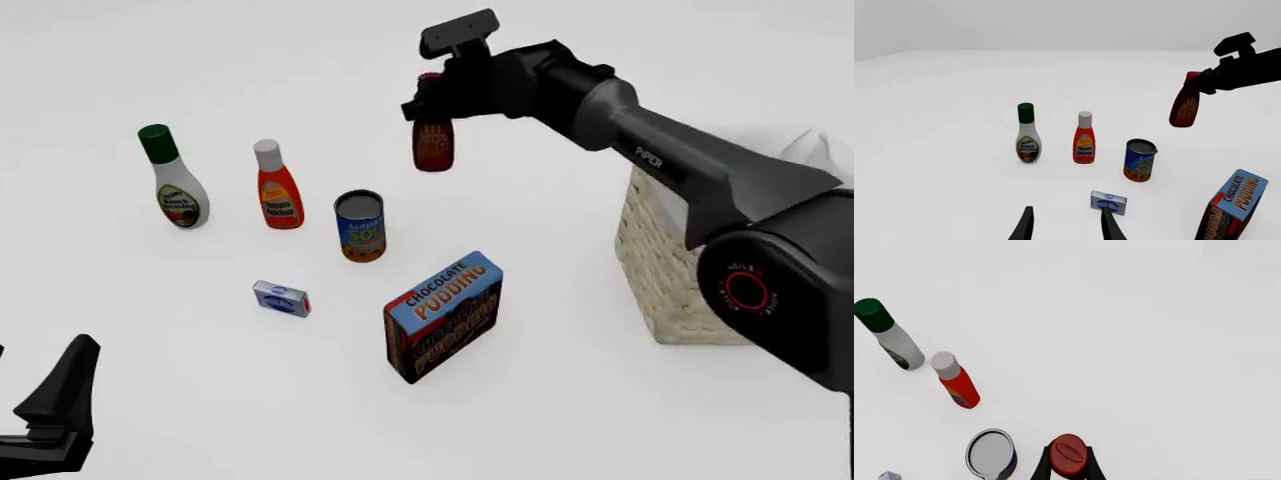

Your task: Pick the bbq sauce and place it in the basket.

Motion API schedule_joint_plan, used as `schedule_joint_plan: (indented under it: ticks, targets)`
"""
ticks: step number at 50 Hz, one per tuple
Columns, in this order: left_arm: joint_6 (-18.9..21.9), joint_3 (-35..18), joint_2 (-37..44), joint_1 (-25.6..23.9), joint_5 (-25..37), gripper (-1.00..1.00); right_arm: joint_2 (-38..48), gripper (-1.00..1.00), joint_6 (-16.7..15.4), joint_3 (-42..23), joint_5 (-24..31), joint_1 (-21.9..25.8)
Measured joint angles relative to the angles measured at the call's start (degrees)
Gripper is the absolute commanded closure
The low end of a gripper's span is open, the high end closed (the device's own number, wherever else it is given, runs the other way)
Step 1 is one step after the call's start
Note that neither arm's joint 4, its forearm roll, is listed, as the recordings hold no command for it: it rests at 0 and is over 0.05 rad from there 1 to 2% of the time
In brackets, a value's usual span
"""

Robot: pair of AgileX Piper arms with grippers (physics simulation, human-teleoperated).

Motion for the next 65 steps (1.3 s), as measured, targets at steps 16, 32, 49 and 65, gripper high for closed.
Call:
schedule_joint_plan:
  ticks: [16,32,49,65]
  targets:
    - [0.0,0.0,0.0,0.0,0.0,-1.0,-9.3,1.0,-1.3,7.1,-0.5,-0.2]
    - [0.0,0.0,0.0,0.0,0.0,-1.0,-15.8,1.0,-2.2,9.9,0.2,-1.6]
    - [0.0,0.0,0.0,0.0,0.0,-1.0,-24.1,1.0,-3.3,15.1,0.6,-5.0]
    - [0.0,0.0,0.0,0.0,0.0,-1.0,-31.9,1.0,-4.1,20.9,0.6,-9.8]
